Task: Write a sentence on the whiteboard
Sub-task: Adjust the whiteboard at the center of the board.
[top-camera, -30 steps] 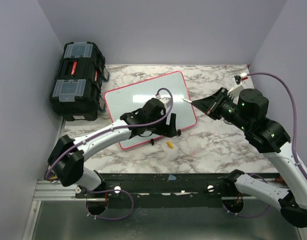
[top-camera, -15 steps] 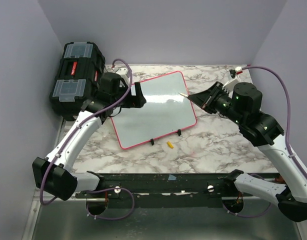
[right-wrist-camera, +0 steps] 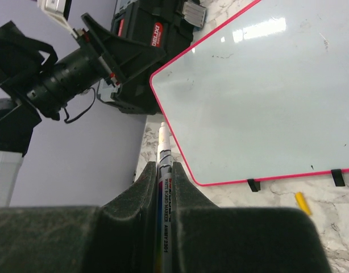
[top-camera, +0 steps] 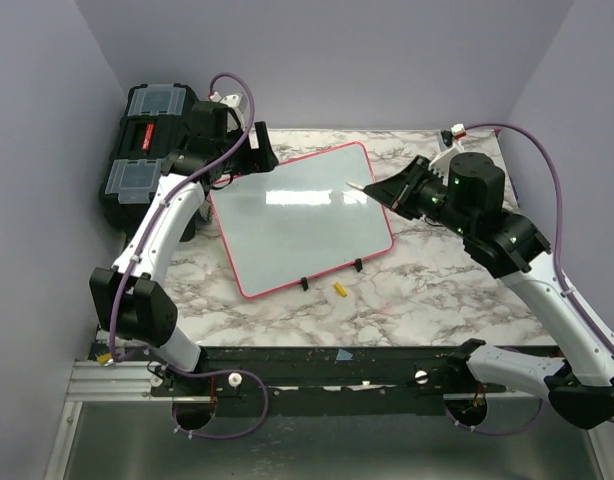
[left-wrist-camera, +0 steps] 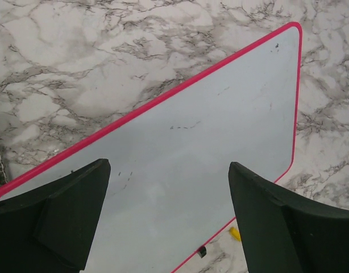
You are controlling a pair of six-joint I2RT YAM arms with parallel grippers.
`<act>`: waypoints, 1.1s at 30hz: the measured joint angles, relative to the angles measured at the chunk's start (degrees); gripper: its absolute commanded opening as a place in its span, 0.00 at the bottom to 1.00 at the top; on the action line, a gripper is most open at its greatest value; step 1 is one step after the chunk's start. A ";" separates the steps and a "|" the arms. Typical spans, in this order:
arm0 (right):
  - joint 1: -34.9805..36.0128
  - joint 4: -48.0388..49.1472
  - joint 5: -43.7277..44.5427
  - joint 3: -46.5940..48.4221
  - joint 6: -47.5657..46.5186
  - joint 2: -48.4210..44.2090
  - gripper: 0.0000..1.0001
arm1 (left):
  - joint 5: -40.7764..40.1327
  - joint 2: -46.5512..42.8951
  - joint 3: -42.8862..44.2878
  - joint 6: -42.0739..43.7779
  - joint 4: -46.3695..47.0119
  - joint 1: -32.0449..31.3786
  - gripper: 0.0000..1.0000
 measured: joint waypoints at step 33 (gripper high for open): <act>0.00 0.20 -4.59 2.08 0.28 3.50 0.01 | 4.59 8.52 0.04 -0.39 -5.57 8.33 0.86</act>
